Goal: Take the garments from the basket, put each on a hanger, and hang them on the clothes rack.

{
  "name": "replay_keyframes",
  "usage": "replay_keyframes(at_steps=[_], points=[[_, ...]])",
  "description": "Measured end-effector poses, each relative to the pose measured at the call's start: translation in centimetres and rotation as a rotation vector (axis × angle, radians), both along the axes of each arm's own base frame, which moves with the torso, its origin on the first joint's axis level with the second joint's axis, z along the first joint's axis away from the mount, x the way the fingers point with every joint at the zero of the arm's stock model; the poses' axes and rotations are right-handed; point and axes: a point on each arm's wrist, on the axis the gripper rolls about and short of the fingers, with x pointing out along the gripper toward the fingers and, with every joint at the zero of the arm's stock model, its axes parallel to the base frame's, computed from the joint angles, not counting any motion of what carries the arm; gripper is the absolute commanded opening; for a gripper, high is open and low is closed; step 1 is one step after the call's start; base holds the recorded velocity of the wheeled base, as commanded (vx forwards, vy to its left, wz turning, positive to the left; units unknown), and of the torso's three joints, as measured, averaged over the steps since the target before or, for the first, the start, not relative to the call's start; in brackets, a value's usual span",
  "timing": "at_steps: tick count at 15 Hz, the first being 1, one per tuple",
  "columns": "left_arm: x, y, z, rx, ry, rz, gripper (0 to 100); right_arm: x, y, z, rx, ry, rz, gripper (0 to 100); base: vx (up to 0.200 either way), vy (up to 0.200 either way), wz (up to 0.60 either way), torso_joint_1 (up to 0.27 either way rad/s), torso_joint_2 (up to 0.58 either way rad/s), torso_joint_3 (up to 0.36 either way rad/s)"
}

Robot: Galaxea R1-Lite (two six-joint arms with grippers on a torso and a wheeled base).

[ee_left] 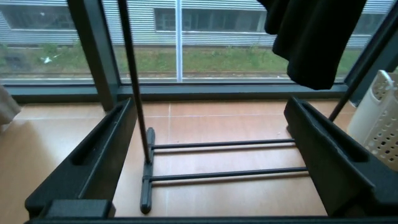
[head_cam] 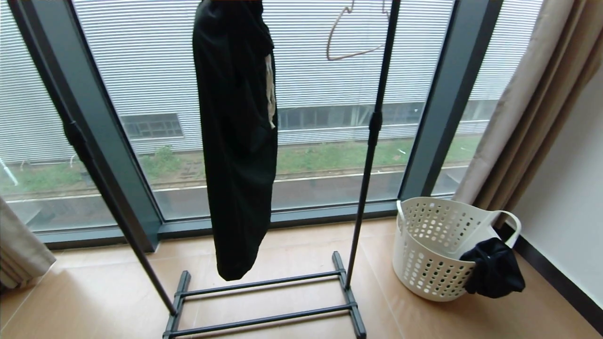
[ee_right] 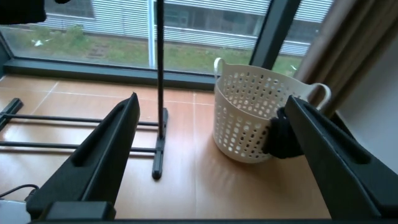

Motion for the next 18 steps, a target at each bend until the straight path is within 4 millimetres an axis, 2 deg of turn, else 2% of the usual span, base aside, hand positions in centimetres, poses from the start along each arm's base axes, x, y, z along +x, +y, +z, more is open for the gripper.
replay_keyframes(at_steps=[12, 17, 18], points=[[0.0, 0.0, -0.01, 0.0, 0.001, 0.0, 100, 0.0, 0.0, -0.01, -0.001, 0.001, 0.0, 100, 0.0, -0.2, 0.0, 0.001, 0.0, 0.004], [0.0, 0.0, -0.03, 0.0, 0.002, 0.0, 100, 0.0, 0.0, 0.0, -0.001, 0.0, 0.0, 100, 0.0, -0.2, -0.6, 0.002, 0.0, 0.006], [0.0, 0.0, -0.02, 0.0, 0.001, 0.0, 100, 0.0, 0.0, -0.01, 0.0, 0.001, 0.0, 100, 0.0, -0.2, 0.0, 0.002, 0.0, 0.002]])
